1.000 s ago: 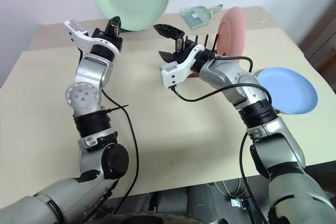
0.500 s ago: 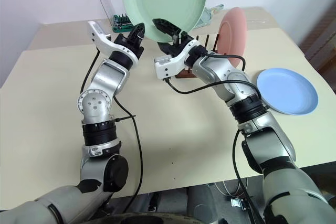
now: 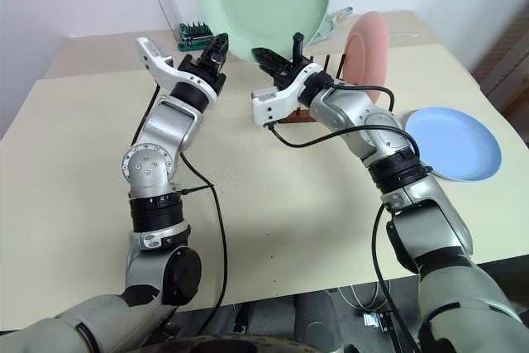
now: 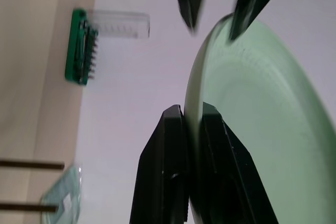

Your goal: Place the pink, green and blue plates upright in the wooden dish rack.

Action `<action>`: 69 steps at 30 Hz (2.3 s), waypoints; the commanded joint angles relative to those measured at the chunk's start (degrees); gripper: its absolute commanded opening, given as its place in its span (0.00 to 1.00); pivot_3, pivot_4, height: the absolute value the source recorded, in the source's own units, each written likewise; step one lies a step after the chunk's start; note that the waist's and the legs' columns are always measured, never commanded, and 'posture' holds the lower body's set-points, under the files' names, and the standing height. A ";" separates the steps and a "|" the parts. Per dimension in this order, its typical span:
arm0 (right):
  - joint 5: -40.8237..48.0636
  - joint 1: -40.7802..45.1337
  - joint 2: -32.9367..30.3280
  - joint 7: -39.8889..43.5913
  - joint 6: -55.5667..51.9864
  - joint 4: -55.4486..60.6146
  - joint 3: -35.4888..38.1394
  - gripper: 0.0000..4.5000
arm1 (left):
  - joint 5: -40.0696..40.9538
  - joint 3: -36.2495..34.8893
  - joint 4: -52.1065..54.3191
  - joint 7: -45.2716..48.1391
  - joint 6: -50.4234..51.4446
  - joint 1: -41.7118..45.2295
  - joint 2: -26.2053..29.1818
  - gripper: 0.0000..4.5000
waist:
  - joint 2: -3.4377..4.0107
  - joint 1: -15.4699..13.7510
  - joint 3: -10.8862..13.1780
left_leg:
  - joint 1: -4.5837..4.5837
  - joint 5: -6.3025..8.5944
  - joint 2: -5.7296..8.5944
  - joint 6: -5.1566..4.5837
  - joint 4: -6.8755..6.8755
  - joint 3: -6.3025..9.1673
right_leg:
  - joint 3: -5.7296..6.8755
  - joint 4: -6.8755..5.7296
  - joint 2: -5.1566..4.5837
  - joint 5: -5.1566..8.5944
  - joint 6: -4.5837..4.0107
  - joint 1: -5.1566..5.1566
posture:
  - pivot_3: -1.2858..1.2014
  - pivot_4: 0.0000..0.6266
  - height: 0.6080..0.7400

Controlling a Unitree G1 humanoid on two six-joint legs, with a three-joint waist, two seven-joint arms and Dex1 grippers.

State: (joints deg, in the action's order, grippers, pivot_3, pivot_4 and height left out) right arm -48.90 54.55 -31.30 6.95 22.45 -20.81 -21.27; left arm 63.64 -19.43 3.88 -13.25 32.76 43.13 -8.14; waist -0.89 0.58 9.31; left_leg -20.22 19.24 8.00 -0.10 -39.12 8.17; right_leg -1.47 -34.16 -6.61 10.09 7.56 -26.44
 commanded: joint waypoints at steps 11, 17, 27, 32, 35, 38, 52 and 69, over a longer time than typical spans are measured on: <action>65.23 9.52 6.89 23.43 -10.69 1.23 28.97 0.00 | -17.97 8.21 -6.66 31.30 -2.83 2.05 30.12 0.99 | 0.11 0.47 0.01 | -0.01 0.00 -0.21 0.00 0.09 -0.01 | 0.01 0.10 0.17 -0.09 -0.14 -0.02 | 0.52 0.24 1.00; 92.60 13.36 4.90 30.13 -38.79 3.56 41.08 0.00 | -25.99 11.60 -10.75 47.97 -11.79 1.89 35.37 0.99 | 0.13 0.09 0.00 | -0.08 0.01 -0.22 -0.01 0.08 0.21 | 0.20 0.08 0.15 -0.15 -0.24 0.06 | 0.52 0.24 1.00; 115.20 10.72 4.20 21.87 -65.56 5.04 50.86 0.00 | -24.67 11.55 -6.01 62.27 -12.34 -1.78 37.10 0.99 | 0.44 0.37 -0.03 | -0.17 0.03 -0.34 -0.05 0.16 0.05 | 0.18 0.03 0.14 -0.17 -0.25 -0.14 | 0.52 0.24 1.00; 114.35 6.39 3.12 23.15 -68.16 0.17 51.55 0.00 | -27.60 12.44 -2.11 69.46 -17.84 -4.60 39.75 0.99 | 0.45 0.04 -0.03 | -0.16 0.05 -0.33 -0.09 0.10 -0.01 | 0.18 0.04 0.12 -0.18 -0.26 -0.09 | 0.52 0.24 1.00; 110.28 4.08 3.22 25.24 -67.11 -1.07 48.77 0.00 | -29.50 13.03 -3.28 71.03 -19.13 -4.94 40.88 0.99 | 0.47 0.15 -0.03 | -0.17 0.05 -0.32 -0.09 0.07 -0.04 | 0.18 0.04 0.12 -0.18 -0.26 -0.10 | 0.52 0.24 1.00; 108.02 3.92 3.71 25.99 -65.76 -3.71 48.43 0.00 | -29.83 13.02 -3.15 70.90 -19.00 -4.97 40.32 0.99 | 0.48 0.26 -0.02 | -0.17 0.05 -0.33 -0.09 0.08 -0.06 | 0.17 0.03 0.12 -0.18 -0.26 -0.15 | 0.52 0.24 1.00; 99.12 3.39 4.15 31.90 -59.74 -12.54 47.02 0.00 | -30.17 13.12 -0.80 70.36 -17.96 -5.96 40.59 0.99 | 0.48 0.13 -0.02 | -0.16 0.06 -0.33 -0.09 0.06 -0.06 | 0.18 0.04 0.13 -0.18 -0.26 -0.12 | 0.52 0.24 1.00; 93.38 5.48 5.11 31.24 -54.76 -17.15 46.38 0.00 | -30.80 13.21 -1.35 68.79 -15.28 -5.24 41.03 0.99 | 0.52 0.38 -0.01 | -0.18 0.06 -0.32 -0.09 0.05 -0.03 | 0.20 0.03 0.12 -0.19 -0.25 -0.15 | 0.52 0.24 1.00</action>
State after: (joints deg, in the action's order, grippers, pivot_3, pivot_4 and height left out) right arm 43.41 57.57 -25.78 38.21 -32.37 -40.20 23.25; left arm 32.91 -5.30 1.12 55.90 17.39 36.43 32.48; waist -0.37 0.95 9.31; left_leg -20.39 19.30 7.68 -0.19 -39.06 8.13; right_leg -1.27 -34.13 -6.48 9.91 7.30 -26.59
